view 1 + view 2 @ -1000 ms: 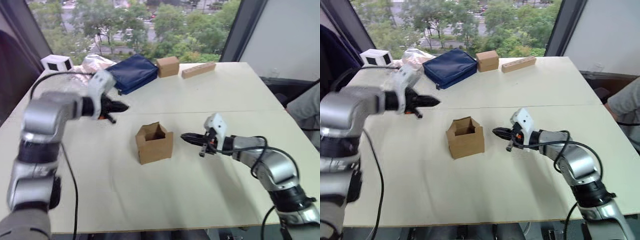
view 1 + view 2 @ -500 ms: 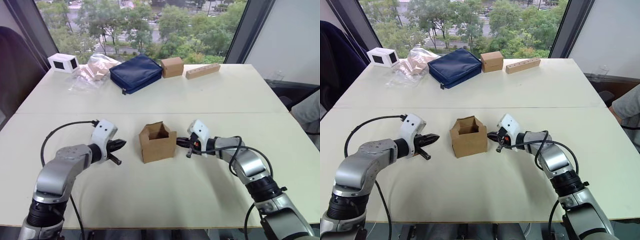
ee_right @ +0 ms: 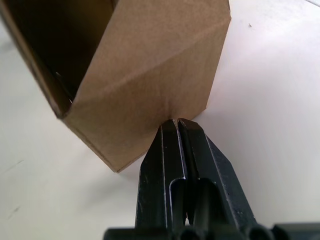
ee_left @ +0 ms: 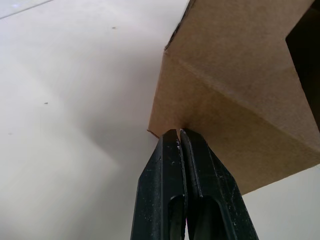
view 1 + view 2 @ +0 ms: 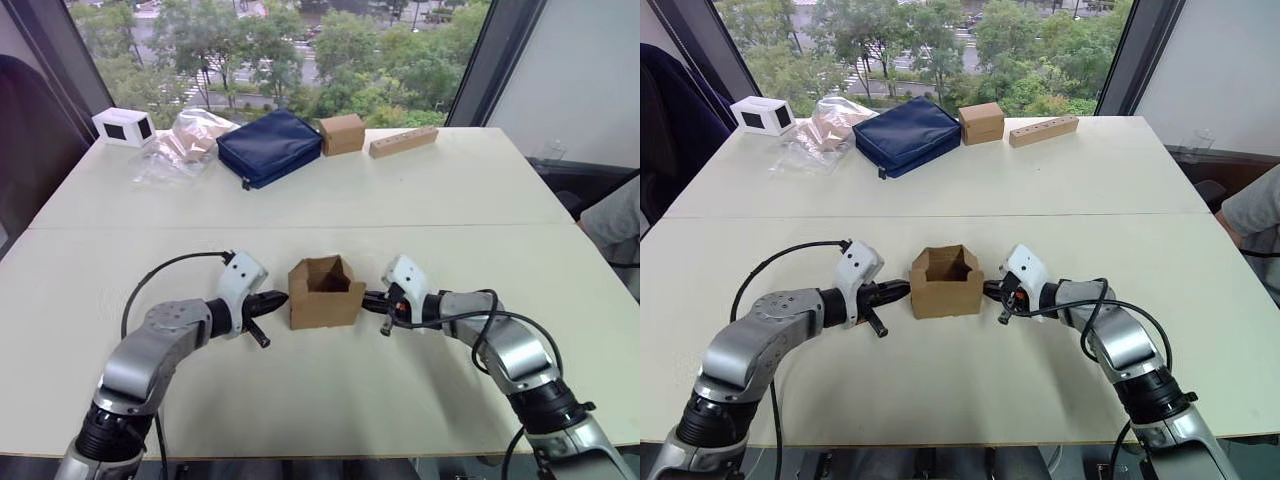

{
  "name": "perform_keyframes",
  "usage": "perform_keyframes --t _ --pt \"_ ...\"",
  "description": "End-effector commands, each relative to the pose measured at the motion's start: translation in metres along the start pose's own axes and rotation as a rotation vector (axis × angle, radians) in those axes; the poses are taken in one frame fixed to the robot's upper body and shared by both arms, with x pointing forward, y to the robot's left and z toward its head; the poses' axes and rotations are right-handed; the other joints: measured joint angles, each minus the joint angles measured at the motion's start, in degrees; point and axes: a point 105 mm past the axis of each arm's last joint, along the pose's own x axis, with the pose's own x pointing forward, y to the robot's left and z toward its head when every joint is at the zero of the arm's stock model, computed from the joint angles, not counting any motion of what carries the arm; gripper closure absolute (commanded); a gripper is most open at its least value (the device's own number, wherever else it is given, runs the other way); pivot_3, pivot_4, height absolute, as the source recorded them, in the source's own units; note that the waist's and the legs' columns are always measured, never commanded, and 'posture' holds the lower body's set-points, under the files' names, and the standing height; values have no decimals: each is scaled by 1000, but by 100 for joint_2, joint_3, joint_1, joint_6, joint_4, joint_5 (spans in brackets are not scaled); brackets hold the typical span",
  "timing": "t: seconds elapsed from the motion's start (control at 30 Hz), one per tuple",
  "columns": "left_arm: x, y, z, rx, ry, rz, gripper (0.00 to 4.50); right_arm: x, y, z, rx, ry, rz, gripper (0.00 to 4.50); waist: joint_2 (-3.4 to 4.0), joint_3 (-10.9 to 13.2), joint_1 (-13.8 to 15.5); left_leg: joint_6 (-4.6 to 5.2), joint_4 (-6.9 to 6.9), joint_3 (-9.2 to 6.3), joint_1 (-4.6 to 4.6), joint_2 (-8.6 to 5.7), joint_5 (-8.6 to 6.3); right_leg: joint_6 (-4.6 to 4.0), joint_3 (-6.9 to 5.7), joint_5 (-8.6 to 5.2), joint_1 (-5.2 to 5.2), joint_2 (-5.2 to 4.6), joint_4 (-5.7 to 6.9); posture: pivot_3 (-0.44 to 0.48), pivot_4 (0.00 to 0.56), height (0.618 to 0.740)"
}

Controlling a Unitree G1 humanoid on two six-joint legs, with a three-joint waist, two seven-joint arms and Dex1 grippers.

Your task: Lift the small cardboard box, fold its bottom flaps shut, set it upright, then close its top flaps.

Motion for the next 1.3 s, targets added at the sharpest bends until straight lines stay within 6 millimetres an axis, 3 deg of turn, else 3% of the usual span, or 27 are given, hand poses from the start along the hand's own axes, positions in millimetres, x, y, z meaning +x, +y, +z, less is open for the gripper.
perform_keyframes --t 0.03,0.4,0.6,0.73,0.9,0.97,1.07,1.3 --pt "11 -18 6 -1 -39 -103 4440 -7 7 18 -33 -55 5 4500 0 0 3 1 0 0 0 0 0 0 0 0 2 0 -2 0 150 740" --pt "23 -27 6 -10 -46 -143 4440 -18 7 12 -5 -16 -30 4500 0 0 6 1 0 -1 2 0 0 0 -1 0 5 2 -3 0 150 740" --pt "9 3 12 130 -146 44 4440 -23 9 4 -25 26 -13 4500 0 0 1 1 0 -1 2 0 0 0 -1 0 4 2 -5 0 150 740" --pt "-8 4 19 -37 -230 -106 4440 -33 5 4 0 -2 -15 4500 -1 0 -1 1 0 -1 3 1 0 0 -1 0 5 2 -5 0 150 740" --pt "-18 11 9 -65 -247 -118 4440 -48 -3 -1 29 -41 -18 4500 0 0 -7 2 0 -1 3 1 -1 0 -2 0 8 2 -8 0 150 740" --pt "-20 14 15 -72 -264 -116 4440 -58 -15 8 17 -68 -46 4500 -1 1 3 2 0 -1 5 0 -1 0 -2 0 12 1 -10 0 150 740" --pt "-24 15 33 -39 -288 -155 4440 -68 -28 36 -2 -149 -54 4500 -2 1 2 2 1 -1 6 0 -1 0 -2 0 12 2 -9 0 150 740" --pt "-17 4 57 74 -266 -292 4440 -49 -3 77 -48 -237 125 4500 -2 1 -21 5 -5 -3 7 2 -3 0 -3 0 12 8 -12 0 150 740"
